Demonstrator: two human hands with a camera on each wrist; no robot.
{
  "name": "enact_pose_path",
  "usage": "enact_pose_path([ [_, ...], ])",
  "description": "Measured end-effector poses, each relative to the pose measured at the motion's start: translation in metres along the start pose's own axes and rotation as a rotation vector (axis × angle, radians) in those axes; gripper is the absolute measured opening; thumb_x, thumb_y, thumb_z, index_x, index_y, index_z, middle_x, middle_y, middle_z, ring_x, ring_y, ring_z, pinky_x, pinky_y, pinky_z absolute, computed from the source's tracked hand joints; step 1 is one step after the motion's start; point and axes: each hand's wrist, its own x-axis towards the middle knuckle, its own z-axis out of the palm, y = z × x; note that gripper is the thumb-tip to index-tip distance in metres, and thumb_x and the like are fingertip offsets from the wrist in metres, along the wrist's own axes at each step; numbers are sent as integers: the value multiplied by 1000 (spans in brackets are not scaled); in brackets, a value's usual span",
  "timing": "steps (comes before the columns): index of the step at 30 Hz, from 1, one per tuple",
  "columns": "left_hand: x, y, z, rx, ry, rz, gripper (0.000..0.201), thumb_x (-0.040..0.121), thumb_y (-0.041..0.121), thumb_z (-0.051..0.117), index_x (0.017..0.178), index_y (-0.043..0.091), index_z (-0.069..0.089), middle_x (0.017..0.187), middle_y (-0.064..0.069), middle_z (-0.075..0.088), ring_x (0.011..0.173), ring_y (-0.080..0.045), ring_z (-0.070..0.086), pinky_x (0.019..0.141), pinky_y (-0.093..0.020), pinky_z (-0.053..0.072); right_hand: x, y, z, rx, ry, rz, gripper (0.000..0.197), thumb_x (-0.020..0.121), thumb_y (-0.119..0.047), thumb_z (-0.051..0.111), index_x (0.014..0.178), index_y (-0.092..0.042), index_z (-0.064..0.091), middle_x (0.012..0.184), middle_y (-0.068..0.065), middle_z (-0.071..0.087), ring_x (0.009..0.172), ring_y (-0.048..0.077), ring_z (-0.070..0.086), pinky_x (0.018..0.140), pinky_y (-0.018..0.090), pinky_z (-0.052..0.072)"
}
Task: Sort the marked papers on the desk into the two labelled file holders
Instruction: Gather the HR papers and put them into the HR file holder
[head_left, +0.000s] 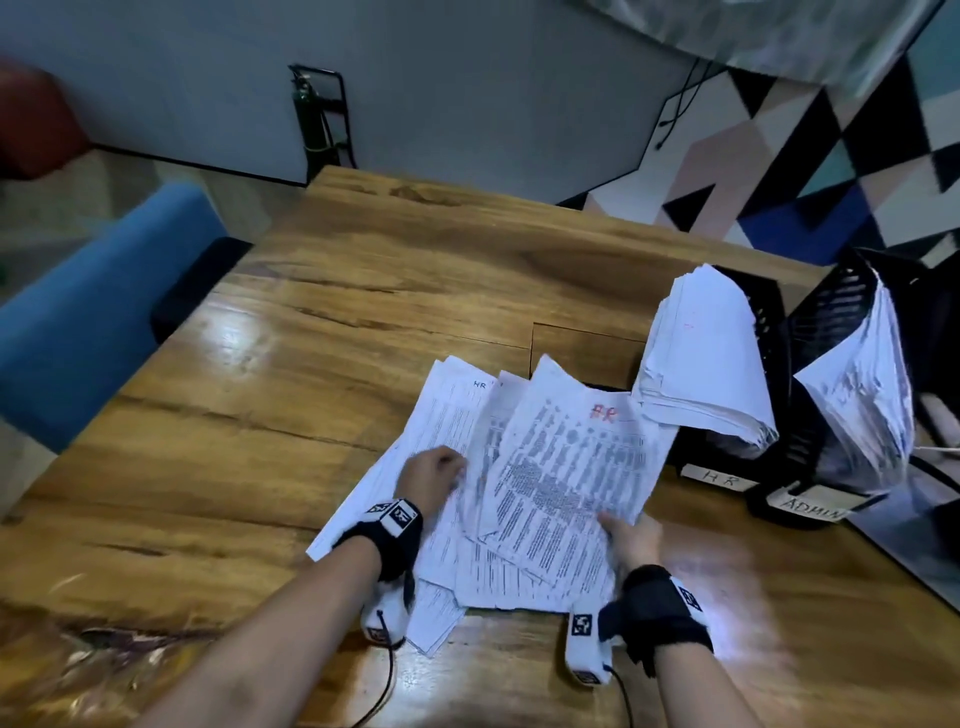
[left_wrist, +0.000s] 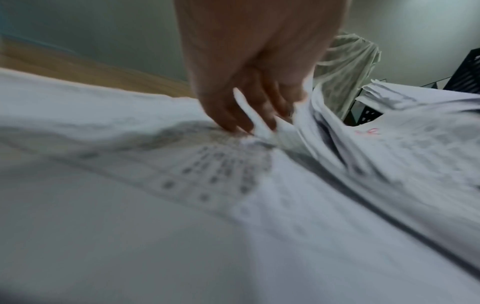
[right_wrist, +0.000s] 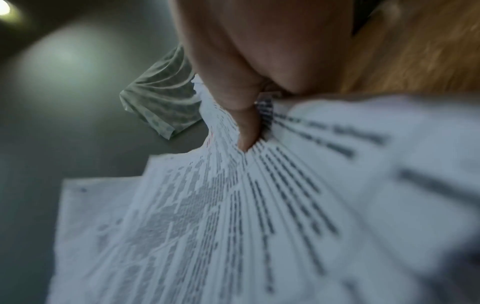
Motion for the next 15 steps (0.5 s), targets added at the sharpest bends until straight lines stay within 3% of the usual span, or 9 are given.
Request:
enact_pose_path([
  [1, 6, -3, -8, 77, 121, -13, 12, 88, 23, 59, 94, 15, 65, 107, -14, 62, 99, -28, 57, 86, -38, 48, 2, -2, -7, 16, 27, -18, 32, 83, 4, 61, 114, 9, 57, 111, 24, 63, 97, 33, 61, 89, 39, 46],
  [2, 10, -7, -15, 210, 167, -68, 26, 88, 24, 58, 112, 14, 61, 126, -13, 54, 117, -30, 48, 100, -41, 41, 3, -3, -12, 30, 46, -30, 31, 84, 4, 60, 114, 10, 57, 112, 25, 62, 95, 30, 59, 88, 37, 44],
  [4, 17, -10, -30, 345, 136, -159, 48, 87, 22, 59, 132, 12, 44, 142, -14, 37, 132, -34, 31, 108, -45, 29, 6, -5, -23, 65, 60, -31, 32, 84, 5, 58, 116, 9, 55, 116, 26, 61, 96, 28, 57, 90, 37, 43],
  [5, 22, -13, -34, 356, 103, -188, 54, 86, 21, 60, 134, 10, 40, 142, -16, 37, 132, -35, 33, 107, -44, 32, 6, -5, -25, 81, 51, -20, 33, 85, 6, 56, 118, 9, 53, 119, 26, 59, 100, 31, 58, 95, 40, 43],
  [8, 30, -12, -36, 253, -36, -171, 44, 85, 13, 61, 124, -2, 49, 128, -21, 56, 114, -34, 56, 90, -37, 46, 5, -5, -26, 103, 36, 7, 36, 87, 6, 53, 122, 7, 49, 125, 27, 56, 114, 39, 55, 102, 48, 42],
  [10, 27, -11, -32, 182, -130, -115, 30, 89, 8, 54, 115, -6, 58, 119, -21, 63, 105, -32, 61, 79, -29, 43, 5, -5, -24, 117, 25, 17, 37, 87, 7, 53, 124, 7, 48, 127, 28, 54, 115, 41, 54, 102, 49, 42],
  [13, 21, -13, -33, -99, -58, -98, 28, 90, -1, 50, 117, -8, 57, 118, -21, 63, 90, -18, 62, 76, -23, 43, 4, -7, -21, 170, -4, 54, 38, 89, 4, 52, 126, 6, 46, 129, 28, 53, 115, 41, 54, 100, 50, 42],
  [15, 17, -16, -40, -349, 57, -121, 28, 88, -5, 52, 116, -11, 54, 108, -17, 62, 66, -11, 65, 60, -17, 50, 4, -8, -21, 242, -28, 81, 39, 90, 3, 49, 129, 4, 44, 133, 26, 50, 111, 38, 54, 101, 53, 41],
])
